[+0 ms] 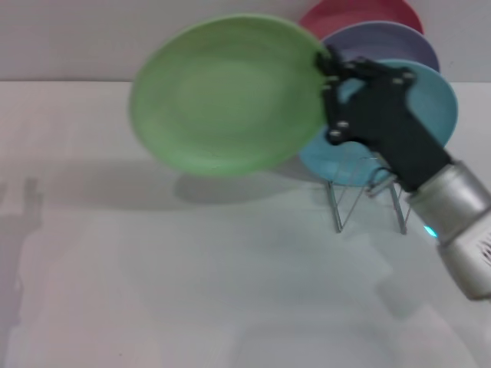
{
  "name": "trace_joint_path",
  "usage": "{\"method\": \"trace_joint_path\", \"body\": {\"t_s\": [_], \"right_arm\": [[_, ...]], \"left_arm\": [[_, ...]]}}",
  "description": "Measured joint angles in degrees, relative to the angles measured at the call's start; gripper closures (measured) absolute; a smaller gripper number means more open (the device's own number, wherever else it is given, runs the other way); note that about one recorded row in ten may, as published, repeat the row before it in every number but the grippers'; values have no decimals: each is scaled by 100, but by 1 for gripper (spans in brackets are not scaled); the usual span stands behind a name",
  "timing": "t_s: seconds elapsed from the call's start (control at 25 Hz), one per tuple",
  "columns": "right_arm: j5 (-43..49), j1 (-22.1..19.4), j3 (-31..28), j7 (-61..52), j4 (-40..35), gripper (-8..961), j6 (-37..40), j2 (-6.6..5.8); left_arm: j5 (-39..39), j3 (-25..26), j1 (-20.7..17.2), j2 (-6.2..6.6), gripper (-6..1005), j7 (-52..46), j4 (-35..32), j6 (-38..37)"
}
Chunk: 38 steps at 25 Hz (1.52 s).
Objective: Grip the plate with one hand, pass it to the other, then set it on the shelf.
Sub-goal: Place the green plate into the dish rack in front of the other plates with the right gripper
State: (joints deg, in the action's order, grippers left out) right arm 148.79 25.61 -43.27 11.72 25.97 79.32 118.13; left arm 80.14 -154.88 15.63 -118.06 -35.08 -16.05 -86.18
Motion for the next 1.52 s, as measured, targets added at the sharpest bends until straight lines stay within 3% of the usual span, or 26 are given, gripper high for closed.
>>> {"method": "trace_joint_path", "body": {"t_s": [0.16,0.36,0.76,1.52], "right_arm": [[5,-265,-173,292,-239,934,662,-46],[2,-253,-364,320,-1081,934,1601,-54],[-28,-259,-450,324,-2296,934,2499,-87],[-192,-258,-507,333,-2953,934,2646,-94]], "left_arm": [[-128,1,166,4,440,-475,206,239],[-322,7,312,1,440,-842,276,595],[-354,-11,367,-31,441,-1047,201,933],[-368,-51,385,-50,442,-1097,64,1077]]}}
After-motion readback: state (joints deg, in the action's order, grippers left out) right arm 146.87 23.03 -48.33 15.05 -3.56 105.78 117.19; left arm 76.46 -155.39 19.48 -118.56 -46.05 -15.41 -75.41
